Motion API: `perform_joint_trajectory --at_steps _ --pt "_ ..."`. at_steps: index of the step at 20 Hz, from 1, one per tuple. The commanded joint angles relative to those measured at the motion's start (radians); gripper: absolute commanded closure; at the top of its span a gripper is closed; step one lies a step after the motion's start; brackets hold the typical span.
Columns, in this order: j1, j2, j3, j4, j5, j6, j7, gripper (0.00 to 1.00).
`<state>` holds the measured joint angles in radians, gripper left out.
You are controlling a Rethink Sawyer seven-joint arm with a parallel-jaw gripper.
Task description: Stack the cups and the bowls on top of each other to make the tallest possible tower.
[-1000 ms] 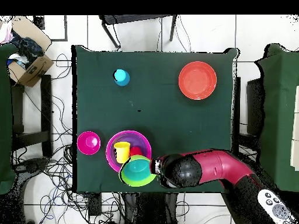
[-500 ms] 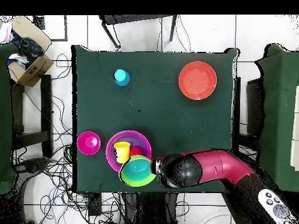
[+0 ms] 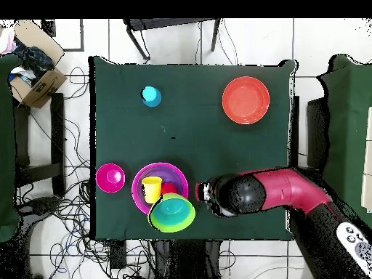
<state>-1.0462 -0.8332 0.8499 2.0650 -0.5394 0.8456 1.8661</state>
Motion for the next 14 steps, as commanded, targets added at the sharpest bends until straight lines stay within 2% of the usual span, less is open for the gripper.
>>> perform_joint_trajectory --at_steps 1,3,6,8,10,14 --pt "-0.003 0.174 0.154 -0.308 -0.165 0.205 -0.755 0.00" --pt "-0.003 0.205 0.178 -0.365 -0.192 0.230 -0.880 0.00" --pt "-0.016 0.176 0.183 -0.379 -0.204 0.143 -0.836 0.00" --pt "-0.039 0.213 0.206 -0.397 -0.166 0.147 -0.904 0.00" --pt "-0.052 0.265 0.214 -0.453 -0.164 0.171 -1.033 0.00" --pt "-0.050 0.325 0.205 -0.575 -0.202 0.209 -1.260 0.00"
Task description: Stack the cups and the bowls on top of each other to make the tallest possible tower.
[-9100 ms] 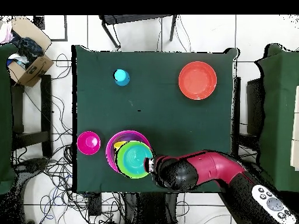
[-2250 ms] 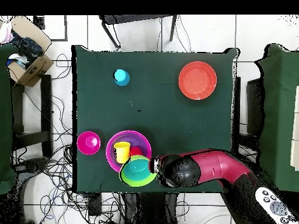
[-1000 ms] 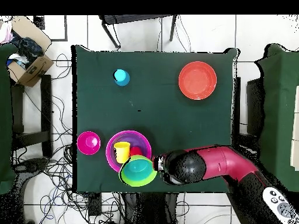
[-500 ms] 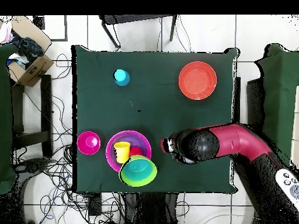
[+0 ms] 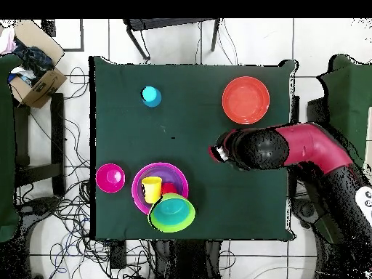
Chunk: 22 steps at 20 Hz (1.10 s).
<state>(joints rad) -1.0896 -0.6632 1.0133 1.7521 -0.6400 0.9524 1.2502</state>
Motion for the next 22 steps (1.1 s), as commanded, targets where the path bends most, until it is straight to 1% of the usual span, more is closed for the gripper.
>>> perform_joint_trajectory --at_steps 1,3,4,7,10,11,15,16,18,22 --pt "-0.003 0.167 0.044 -0.287 -0.108 0.120 -0.712 0.00" --pt "0.024 0.193 0.025 -0.359 -0.121 0.195 -0.833 0.00" --pt "0.030 0.204 0.019 -0.381 -0.119 0.197 -0.850 0.00" --pt "0.061 0.231 -0.023 -0.483 -0.147 0.234 -0.922 0.00" --pt "0.066 0.264 -0.041 -0.537 -0.163 0.263 -1.019 0.00" --pt "0.070 0.289 -0.047 -0.572 -0.159 0.280 -1.044 0.00" --pt "0.071 0.367 -0.059 -0.636 -0.144 0.262 -1.086 0.00" --pt "0.072 0.380 -0.063 -0.640 -0.135 0.247 -1.072 0.00" --pt "0.081 0.410 -0.065 -0.668 -0.122 0.240 -1.086 0.00" --pt "0.081 0.462 -0.055 -0.718 -0.097 0.265 -1.187 0.00"
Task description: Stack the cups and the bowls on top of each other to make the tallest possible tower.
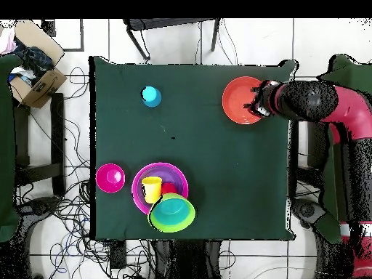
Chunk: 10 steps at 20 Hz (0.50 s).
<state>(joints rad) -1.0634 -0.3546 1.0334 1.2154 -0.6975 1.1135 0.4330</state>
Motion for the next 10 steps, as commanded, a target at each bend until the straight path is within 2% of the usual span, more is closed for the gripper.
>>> perform_joint_trajectory --at_steps 1,6,10 --pt "0.054 0.162 -0.077 -0.195 -0.045 0.108 -0.393 0.00" --pt "0.045 0.198 -0.067 -0.216 -0.031 0.125 -0.475 0.00" --pt "0.049 0.194 -0.080 -0.226 -0.040 0.161 -0.516 0.00"
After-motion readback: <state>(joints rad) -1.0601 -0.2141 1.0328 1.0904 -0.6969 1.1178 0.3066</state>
